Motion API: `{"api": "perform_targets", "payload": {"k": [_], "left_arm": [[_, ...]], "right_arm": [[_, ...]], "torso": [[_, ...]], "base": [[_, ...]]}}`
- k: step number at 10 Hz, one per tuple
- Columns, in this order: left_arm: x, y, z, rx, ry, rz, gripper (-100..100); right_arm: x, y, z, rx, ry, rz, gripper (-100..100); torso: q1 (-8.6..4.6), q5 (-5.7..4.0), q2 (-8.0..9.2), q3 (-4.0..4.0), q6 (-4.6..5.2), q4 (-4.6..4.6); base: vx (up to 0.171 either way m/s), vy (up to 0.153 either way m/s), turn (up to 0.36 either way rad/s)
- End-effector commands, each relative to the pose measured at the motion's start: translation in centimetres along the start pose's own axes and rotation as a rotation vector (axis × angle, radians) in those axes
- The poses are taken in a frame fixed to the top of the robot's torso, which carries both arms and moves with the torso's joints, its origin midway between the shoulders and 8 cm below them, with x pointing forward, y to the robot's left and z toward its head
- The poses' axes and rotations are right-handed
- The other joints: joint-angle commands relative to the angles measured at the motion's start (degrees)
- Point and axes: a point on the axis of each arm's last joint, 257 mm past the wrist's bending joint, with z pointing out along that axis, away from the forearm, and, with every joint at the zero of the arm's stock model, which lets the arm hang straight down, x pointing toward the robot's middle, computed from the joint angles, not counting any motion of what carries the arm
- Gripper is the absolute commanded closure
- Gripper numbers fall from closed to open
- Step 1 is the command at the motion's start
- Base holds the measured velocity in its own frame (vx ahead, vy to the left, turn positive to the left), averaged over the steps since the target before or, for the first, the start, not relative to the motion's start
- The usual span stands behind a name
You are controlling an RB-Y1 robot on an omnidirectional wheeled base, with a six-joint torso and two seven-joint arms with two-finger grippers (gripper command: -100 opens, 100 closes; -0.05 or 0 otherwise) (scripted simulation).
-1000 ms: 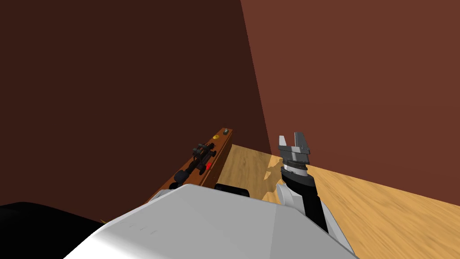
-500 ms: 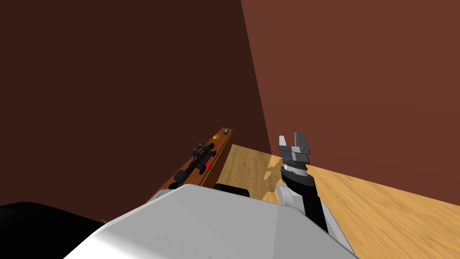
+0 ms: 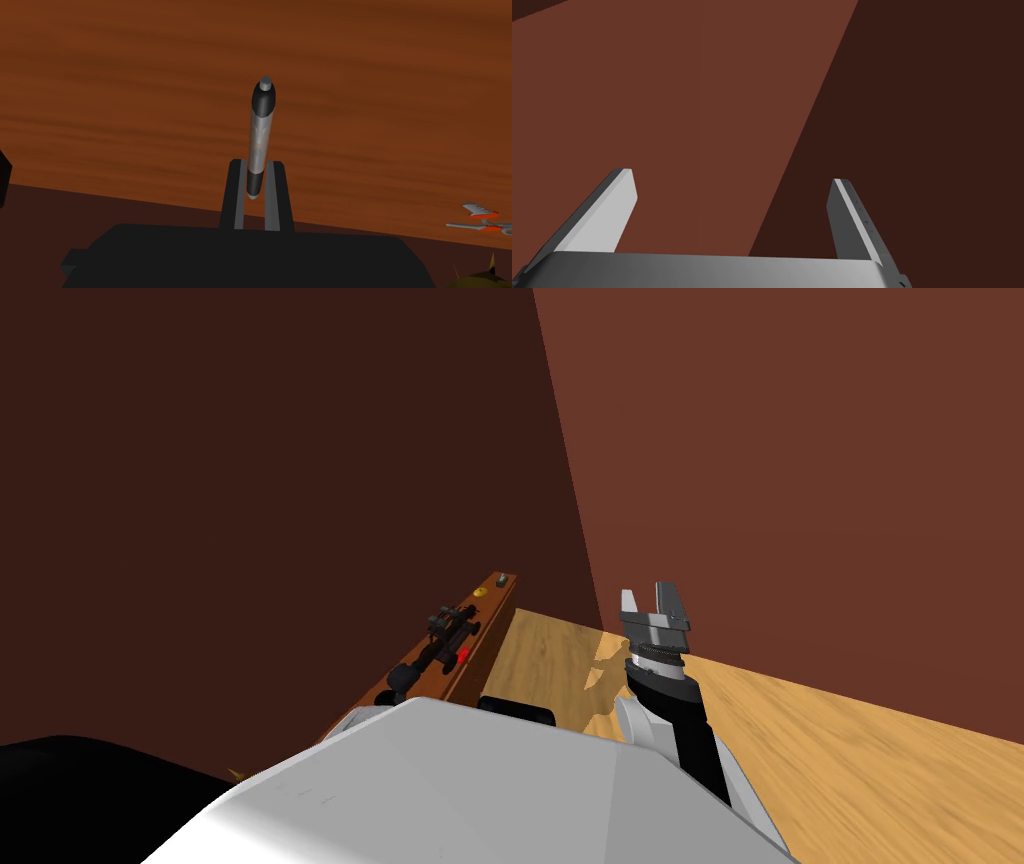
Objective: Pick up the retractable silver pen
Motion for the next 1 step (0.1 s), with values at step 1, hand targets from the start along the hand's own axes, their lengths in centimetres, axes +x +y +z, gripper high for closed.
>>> {"api": "perform_targets", "payload": {"k": [1], "left_arm": [[0.0, 0.0, 0.0, 0.0, 0.0, 0.0, 0]], "right_arm": [[0.0, 0.0, 0.0, 0.0, 0.0, 0.0, 0]], "torso": [[0.0, 0.0, 0.0, 0.0, 0.0, 0.0]], "base": [[0.0, 0.0, 0.0]]}}
